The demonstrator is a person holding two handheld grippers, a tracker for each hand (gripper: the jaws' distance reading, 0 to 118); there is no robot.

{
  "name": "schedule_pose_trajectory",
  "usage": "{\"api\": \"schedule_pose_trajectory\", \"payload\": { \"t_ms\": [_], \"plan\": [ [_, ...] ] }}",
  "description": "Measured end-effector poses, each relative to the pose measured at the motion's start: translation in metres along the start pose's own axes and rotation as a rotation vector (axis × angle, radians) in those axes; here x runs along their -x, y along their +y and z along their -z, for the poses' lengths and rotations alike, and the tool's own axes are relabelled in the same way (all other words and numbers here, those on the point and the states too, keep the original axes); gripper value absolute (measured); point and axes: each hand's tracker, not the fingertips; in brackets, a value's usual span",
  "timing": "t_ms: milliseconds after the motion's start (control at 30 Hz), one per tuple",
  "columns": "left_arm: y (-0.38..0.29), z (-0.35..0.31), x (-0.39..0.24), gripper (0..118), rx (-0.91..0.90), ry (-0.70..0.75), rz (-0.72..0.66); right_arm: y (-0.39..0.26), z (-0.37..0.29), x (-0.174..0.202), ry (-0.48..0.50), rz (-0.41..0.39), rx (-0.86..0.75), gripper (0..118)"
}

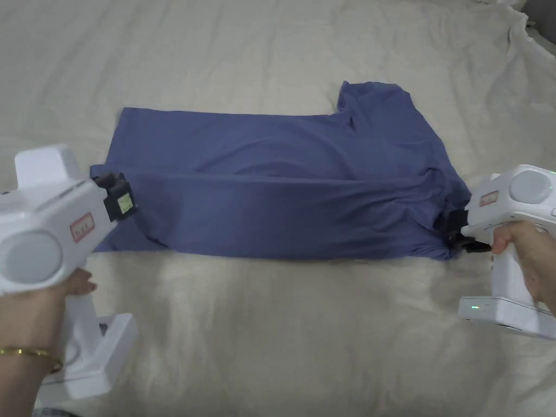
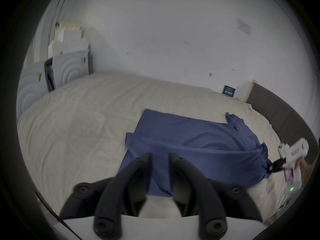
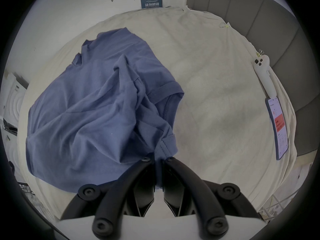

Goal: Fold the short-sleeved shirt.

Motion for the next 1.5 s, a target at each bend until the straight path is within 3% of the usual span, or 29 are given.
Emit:
{"api": "schedule_pose_trajectory", "payload": {
  "t_ms": [100, 167, 267, 433, 533, 567, 600, 700, 867, 900, 967, 1167, 1267, 1500],
  "plan": [
    [0.024, 0.021, 0.017, 101, 0.12, 0.015, -0.059, 0.0, -0.007, -0.004, 0.017, 0.004, -0.008, 5],
    [0.034, 0.035, 0.025, 118, 0.179, 0.023, -0.053, -0.004, -0.014, -0.002, 0.024, 0.003, -0.019, 5],
    [0.043, 0.058, 0.035, 118, 0.3, 0.021, -0.047, -0.005, -0.016, -0.002, 0.029, -0.007, -0.028, 5],
    [0.029, 0.103, 0.039, 118, 0.531, 0.166, 0.125, -0.007, -0.016, -0.002, 0.029, -0.013, -0.033, 5],
    [0.011, 0.118, 0.037, 113, 0.581, 0.246, 0.261, -0.008, -0.015, -0.003, 0.028, -0.012, -0.032, 5],
    [0.007, 0.12, 0.037, 101, 0.573, 0.245, 0.297, -0.008, -0.015, -0.003, 0.028, -0.013, -0.03, 5],
    [0.002, 0.118, 0.034, 78, 0.581, 0.221, 0.301, -0.008, -0.015, -0.003, 0.027, -0.021, -0.03, 5],
    [0.0, 0.115, 0.027, 31, 0.566, 0.137, 0.18, -0.01, -0.013, 0.0, 0.02, -0.038, -0.028, 5],
    [0.009, 0.109, 0.033, 2, 0.572, 0.126, 0.182, -0.013, -0.008, 0.0, 0.019, -0.045, -0.019, 5],
    [0.015, 0.104, 0.038, 1, 0.575, 0.066, 0.095, -0.015, -0.009, 0.0, 0.016, -0.048, -0.017, 5],
    [0.022, 0.092, 0.043, 1, 0.541, 0.074, 0.063, -0.017, -0.016, -0.001, 0.017, -0.054, -0.022, 5],
    [0.047, 0.043, 0.053, 1, 0.443, 0.012, 0.088, -0.022, -0.061, -0.013, 0.078, -0.018, -0.076, 5],
    [0.05, 0.008, 0.057, 1, 0.385, 0.018, 0.165, -0.037, -0.092, -0.022, 0.097, -0.048, -0.107, 5],
    [-0.008, -0.059, 0.093, 1, 0.394, -0.016, 0.168, -0.115, -0.134, -0.056, 0.163, -0.067, -0.11, 5]
  ]
}}
